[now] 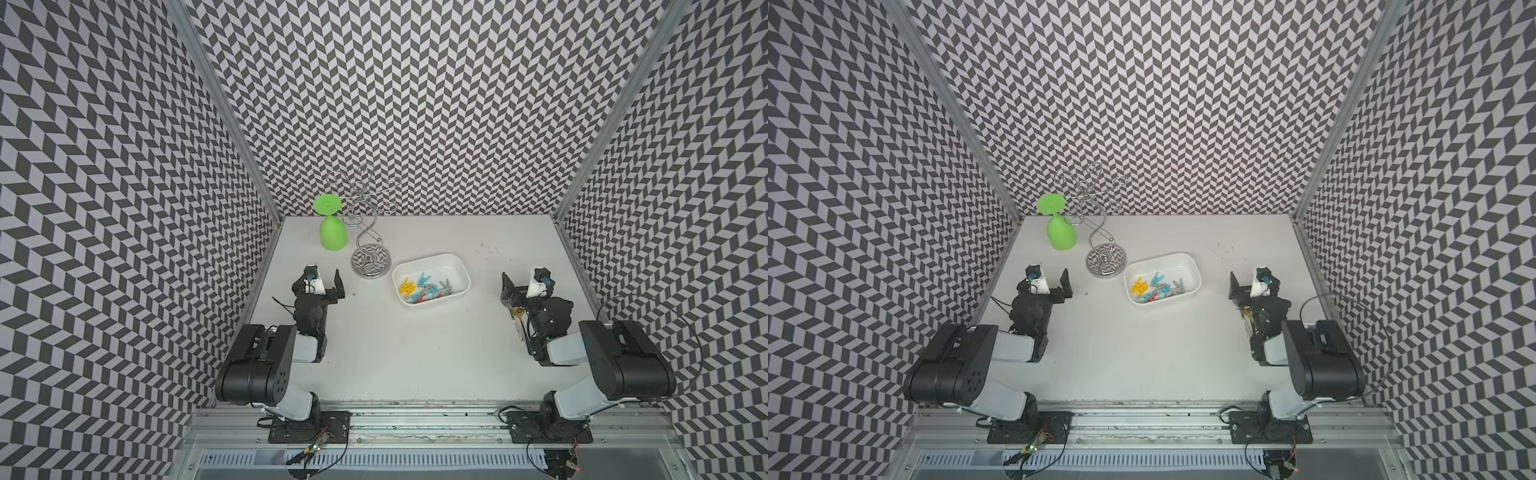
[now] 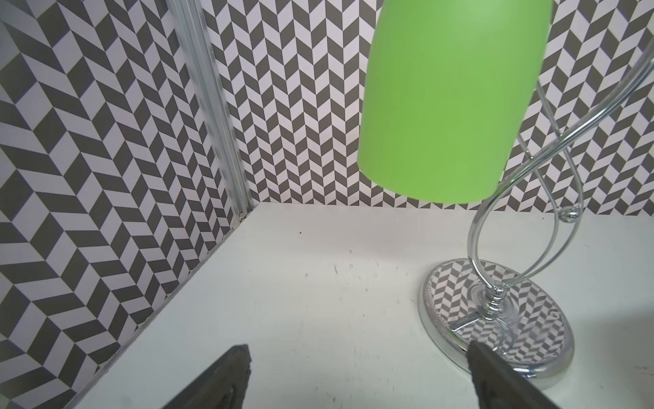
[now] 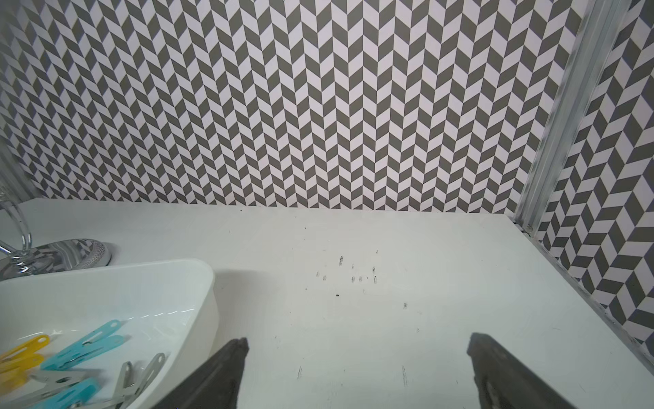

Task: Take the clothespins out of the storage box
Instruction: Move the storage box to the center of the board.

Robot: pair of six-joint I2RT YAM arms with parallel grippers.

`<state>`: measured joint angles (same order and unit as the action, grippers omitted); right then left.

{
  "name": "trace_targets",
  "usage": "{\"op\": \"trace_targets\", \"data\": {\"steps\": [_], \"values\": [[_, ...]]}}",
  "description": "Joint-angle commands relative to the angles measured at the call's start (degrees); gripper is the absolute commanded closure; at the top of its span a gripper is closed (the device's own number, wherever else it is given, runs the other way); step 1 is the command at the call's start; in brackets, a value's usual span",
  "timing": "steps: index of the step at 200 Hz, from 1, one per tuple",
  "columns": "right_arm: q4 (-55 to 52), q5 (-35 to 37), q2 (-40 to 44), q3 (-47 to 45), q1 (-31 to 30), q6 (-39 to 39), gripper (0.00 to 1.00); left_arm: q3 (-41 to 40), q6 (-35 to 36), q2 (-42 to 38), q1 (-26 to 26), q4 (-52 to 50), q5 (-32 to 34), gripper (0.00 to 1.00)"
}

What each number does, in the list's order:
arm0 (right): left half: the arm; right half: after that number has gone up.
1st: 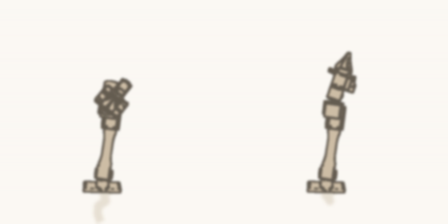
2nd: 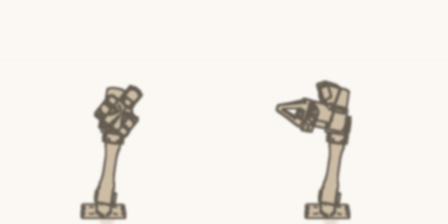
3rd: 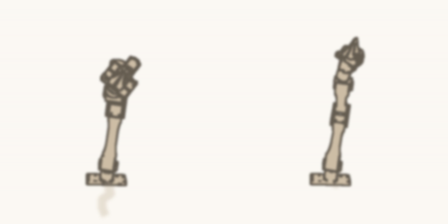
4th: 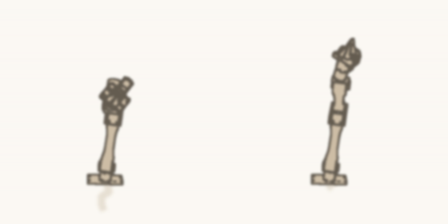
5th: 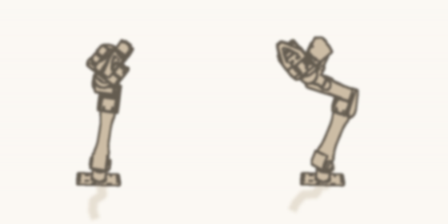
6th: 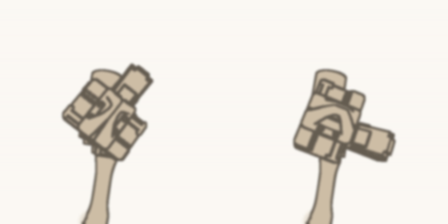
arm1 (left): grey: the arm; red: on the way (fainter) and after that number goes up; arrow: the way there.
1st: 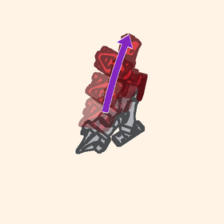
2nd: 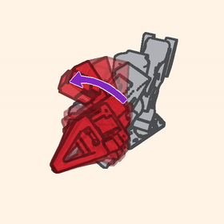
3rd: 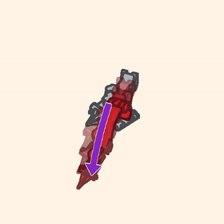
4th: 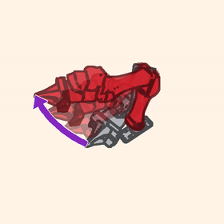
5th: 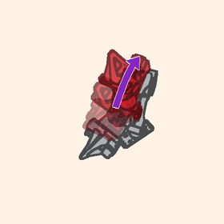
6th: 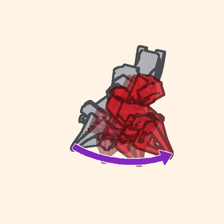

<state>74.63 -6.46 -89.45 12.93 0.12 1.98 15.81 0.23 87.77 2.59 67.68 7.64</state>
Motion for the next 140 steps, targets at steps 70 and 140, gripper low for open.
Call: {"op": "trace_targets", "data": {"steps": [70, 140], "values": [[2.36, -0.57, -0.33, 0.52, -0.38, 0.21, 0.00, 0.05, -0.93, 0.48, -1.31, 0.55, -2.35, 0.00], [2.30, -0.57, -0.33, 0.52, -0.36, 0.22, 0.01, 0.09, -0.91, 0.45, -1.28, 0.51, -2.37, 0.00]]}}
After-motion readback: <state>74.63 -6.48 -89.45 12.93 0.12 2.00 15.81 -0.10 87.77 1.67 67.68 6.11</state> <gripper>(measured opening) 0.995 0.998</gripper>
